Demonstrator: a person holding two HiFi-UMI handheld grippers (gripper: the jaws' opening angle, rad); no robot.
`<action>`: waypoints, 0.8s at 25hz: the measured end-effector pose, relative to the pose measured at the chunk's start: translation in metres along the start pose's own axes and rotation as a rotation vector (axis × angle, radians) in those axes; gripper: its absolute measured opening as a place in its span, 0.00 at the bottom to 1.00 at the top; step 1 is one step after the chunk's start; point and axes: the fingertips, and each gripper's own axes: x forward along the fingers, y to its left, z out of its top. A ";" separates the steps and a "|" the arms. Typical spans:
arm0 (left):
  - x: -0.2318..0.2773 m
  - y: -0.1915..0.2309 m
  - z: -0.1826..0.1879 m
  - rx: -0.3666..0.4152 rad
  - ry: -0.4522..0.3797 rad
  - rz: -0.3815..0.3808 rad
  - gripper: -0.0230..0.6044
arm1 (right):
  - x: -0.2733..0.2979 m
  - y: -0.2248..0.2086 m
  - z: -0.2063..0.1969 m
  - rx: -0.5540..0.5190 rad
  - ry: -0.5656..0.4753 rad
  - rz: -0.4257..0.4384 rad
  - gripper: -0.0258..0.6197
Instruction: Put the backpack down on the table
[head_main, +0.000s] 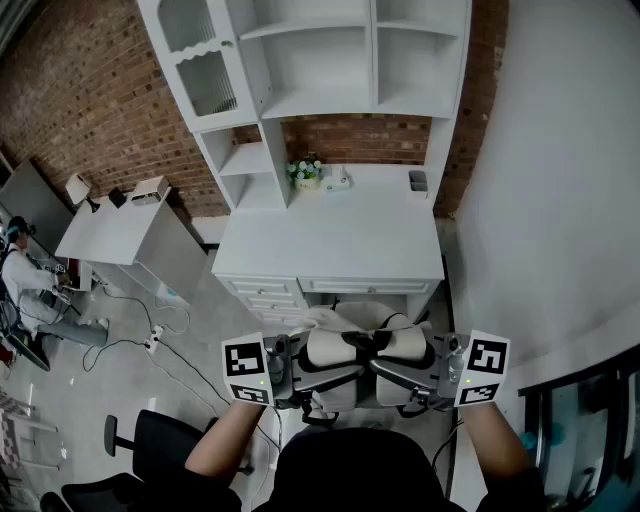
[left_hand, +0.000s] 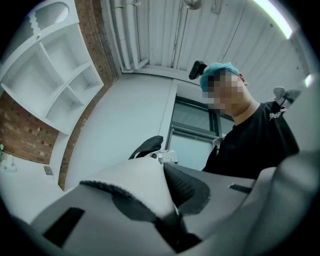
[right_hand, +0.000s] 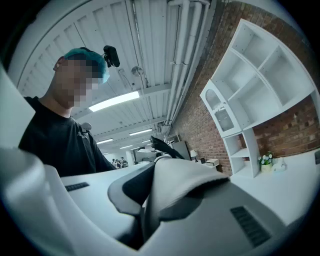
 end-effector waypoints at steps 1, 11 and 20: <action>0.003 0.000 -0.003 0.001 0.006 0.003 0.14 | -0.004 0.000 -0.001 0.001 0.002 0.001 0.11; 0.038 -0.002 -0.026 0.024 0.004 0.020 0.14 | -0.041 -0.004 -0.010 -0.007 0.018 -0.017 0.11; 0.048 0.024 -0.020 0.040 0.000 -0.003 0.14 | -0.049 -0.026 -0.001 -0.036 0.010 -0.031 0.11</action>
